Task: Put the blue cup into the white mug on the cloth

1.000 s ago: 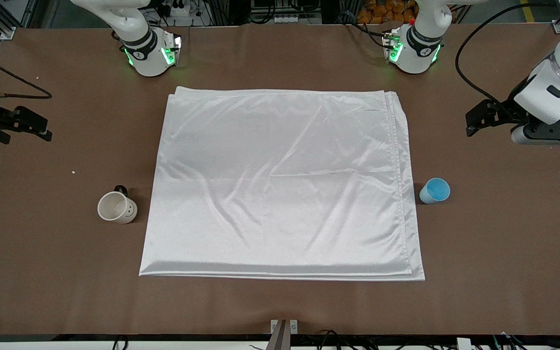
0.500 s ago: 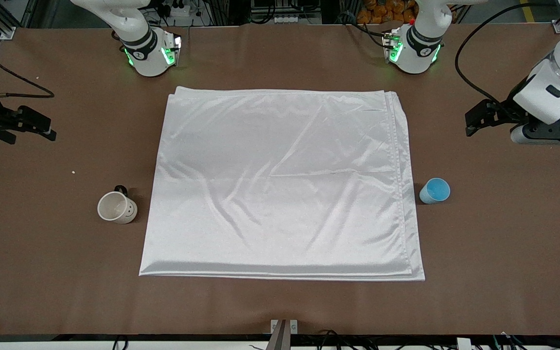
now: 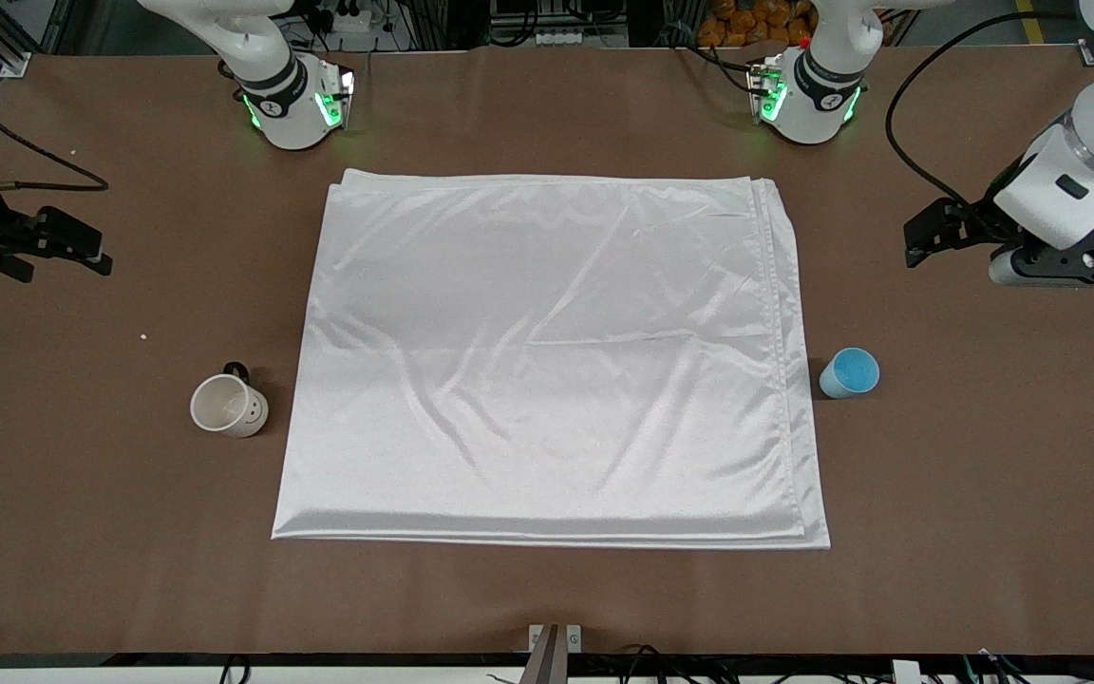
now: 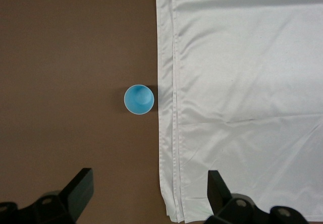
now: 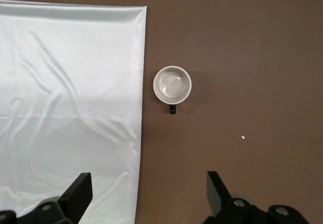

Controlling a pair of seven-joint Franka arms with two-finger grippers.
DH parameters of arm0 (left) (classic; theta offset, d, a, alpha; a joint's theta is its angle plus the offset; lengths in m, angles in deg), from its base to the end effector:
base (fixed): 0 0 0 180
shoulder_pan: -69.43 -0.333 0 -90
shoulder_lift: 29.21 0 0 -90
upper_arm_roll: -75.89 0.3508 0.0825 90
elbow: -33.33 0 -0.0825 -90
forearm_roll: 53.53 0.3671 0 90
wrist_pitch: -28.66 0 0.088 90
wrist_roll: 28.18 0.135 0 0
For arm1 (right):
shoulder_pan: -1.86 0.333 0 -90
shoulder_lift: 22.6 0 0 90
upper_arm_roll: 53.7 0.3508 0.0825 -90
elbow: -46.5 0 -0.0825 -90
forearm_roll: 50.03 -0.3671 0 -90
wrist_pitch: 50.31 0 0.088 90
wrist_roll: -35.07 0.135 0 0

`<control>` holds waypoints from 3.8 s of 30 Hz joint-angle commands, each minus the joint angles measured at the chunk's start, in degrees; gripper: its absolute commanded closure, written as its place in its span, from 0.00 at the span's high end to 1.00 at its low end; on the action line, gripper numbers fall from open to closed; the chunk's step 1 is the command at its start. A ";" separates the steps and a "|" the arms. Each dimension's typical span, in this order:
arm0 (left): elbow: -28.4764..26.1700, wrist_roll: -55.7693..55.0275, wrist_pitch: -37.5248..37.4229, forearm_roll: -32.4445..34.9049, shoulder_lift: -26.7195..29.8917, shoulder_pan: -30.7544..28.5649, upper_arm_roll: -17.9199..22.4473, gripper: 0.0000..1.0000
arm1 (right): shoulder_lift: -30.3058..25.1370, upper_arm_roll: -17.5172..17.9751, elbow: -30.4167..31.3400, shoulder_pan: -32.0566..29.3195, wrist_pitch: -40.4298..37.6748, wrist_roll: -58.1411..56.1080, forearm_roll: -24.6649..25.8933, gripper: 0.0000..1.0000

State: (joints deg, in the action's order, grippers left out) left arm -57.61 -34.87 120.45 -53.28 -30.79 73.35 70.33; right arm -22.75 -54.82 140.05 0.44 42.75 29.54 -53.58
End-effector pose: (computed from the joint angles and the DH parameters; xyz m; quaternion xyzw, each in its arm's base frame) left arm 0.5415 -0.0891 0.6116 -0.9997 0.0244 0.0061 0.0017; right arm 0.5400 -0.0159 0.6093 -0.9992 -0.0243 0.0008 0.0311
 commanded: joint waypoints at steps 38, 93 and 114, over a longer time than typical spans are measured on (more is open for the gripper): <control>-31.94 1.33 46.62 -0.69 -9.84 -0.05 1.08 1.00 | 0.77 0.25 -0.22 -0.17 1.68 -0.27 -0.67 1.00; -32.55 1.33 57.35 -0.34 -21.36 -0.23 2.31 0.27 | 3.84 0.16 -4.26 0.71 0.45 -0.45 4.69 1.00; -32.38 1.33 57.18 -0.34 -21.28 -0.32 2.31 0.00 | 3.93 0.16 -4.61 0.45 0.45 -0.36 4.69 1.00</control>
State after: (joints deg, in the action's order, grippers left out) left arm -89.79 -34.86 177.03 -53.25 -51.84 73.08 72.77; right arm -19.55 -54.96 137.03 1.32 43.83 29.49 -49.72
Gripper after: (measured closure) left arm 0.960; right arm 0.000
